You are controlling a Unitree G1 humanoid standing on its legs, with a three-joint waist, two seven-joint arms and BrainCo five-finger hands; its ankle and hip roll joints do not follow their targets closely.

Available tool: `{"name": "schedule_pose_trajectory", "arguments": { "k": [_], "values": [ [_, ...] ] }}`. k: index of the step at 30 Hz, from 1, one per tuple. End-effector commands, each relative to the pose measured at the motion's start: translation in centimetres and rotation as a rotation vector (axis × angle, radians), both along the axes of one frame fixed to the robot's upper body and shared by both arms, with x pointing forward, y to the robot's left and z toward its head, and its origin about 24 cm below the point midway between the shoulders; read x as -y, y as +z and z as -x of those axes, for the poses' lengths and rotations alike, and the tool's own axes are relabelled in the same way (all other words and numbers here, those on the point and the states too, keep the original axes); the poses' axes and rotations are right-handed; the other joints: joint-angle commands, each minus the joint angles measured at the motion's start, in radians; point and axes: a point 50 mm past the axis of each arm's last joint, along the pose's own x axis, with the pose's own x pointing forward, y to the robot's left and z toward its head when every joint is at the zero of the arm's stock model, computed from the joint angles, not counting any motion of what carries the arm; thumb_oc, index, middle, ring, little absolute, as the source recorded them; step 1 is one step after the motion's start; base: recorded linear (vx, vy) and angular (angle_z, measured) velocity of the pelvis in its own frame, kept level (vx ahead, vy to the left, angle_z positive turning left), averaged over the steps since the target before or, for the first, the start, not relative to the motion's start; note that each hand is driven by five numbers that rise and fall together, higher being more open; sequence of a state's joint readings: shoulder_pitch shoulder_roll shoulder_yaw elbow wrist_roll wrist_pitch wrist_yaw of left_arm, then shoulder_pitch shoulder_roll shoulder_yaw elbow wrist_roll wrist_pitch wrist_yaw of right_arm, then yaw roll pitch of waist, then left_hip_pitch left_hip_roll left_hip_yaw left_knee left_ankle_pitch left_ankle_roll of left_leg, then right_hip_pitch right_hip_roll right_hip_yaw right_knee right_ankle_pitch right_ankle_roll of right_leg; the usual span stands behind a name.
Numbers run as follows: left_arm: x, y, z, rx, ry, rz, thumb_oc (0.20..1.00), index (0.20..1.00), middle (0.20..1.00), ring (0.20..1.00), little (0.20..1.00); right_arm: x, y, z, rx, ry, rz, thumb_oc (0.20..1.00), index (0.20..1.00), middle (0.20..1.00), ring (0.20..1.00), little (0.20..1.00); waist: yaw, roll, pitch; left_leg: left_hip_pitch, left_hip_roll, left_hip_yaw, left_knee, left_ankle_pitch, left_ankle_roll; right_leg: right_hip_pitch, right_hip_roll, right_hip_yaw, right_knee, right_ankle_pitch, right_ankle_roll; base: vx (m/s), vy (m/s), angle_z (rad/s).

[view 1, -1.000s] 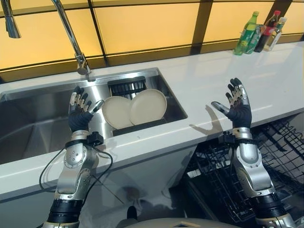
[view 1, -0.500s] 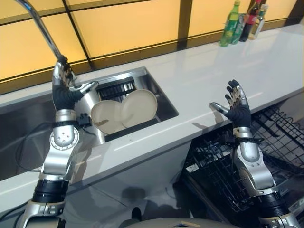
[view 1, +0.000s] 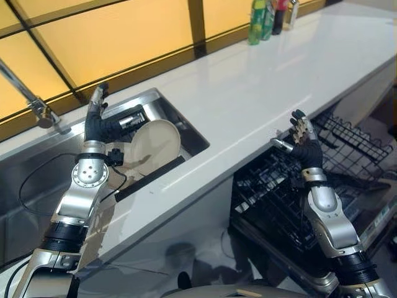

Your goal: Pick up plates and place into dishwasher.

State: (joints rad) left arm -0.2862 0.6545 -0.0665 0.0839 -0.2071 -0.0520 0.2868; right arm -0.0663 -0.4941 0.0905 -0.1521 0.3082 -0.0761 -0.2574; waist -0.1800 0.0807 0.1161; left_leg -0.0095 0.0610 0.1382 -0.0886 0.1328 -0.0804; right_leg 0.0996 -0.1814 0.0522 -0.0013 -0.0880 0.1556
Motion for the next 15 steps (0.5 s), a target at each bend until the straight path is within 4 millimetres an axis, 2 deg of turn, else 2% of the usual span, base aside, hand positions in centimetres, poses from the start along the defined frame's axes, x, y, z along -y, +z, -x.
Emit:
{"name": "schedule_pose_trajectory", "arguments": {
  "k": [1, 7, 15],
  "values": [
    [-0.7, 3.8, -1.9, 0.116, 0.052, -0.072, 1.0, 1.0, 1.0, 1.0, 1.0, -0.3, 4.1, -0.9, 0.171, 0.053, 0.021, 1.0, 1.0, 1.0, 1.0, 1.0, 0.018, 0.012, 0.05, 0.04, -0.038, -0.019, 0.071, -0.174, 0.028, -0.182, -0.01, 0.007, 0.093, 0.073, 0.018, -0.04, 0.134, -0.09],
    [-2.7, 2.2, -2.5, -0.001, 0.141, -0.09, 1.0, 1.0, 1.0, 1.0, 1.0, 0.2, 4.9, -1.2, 0.178, 0.053, 0.06, 1.0, 1.0, 1.0, 1.0, 1.0, 0.007, 0.029, 0.087, 0.022, -0.051, -0.01, 0.087, -0.166, 0.027, -0.2, -0.024, 0.011, 0.114, 0.071, 0.021, 0.01, 0.124, -0.05],
    [-5.0, 0.9, -3.0, -0.109, 0.215, -0.123, 1.0, 1.0, 1.0, 1.0, 1.0, 0.7, 5.2, -1.3, 0.169, 0.055, 0.103, 1.0, 1.0, 1.0, 1.0, 1.0, -0.002, 0.046, 0.105, 0.016, -0.066, -0.011, 0.098, -0.161, 0.025, -0.206, -0.04, 0.008, 0.131, 0.063, 0.022, 0.04, 0.1, 0.01]
  ]
}}
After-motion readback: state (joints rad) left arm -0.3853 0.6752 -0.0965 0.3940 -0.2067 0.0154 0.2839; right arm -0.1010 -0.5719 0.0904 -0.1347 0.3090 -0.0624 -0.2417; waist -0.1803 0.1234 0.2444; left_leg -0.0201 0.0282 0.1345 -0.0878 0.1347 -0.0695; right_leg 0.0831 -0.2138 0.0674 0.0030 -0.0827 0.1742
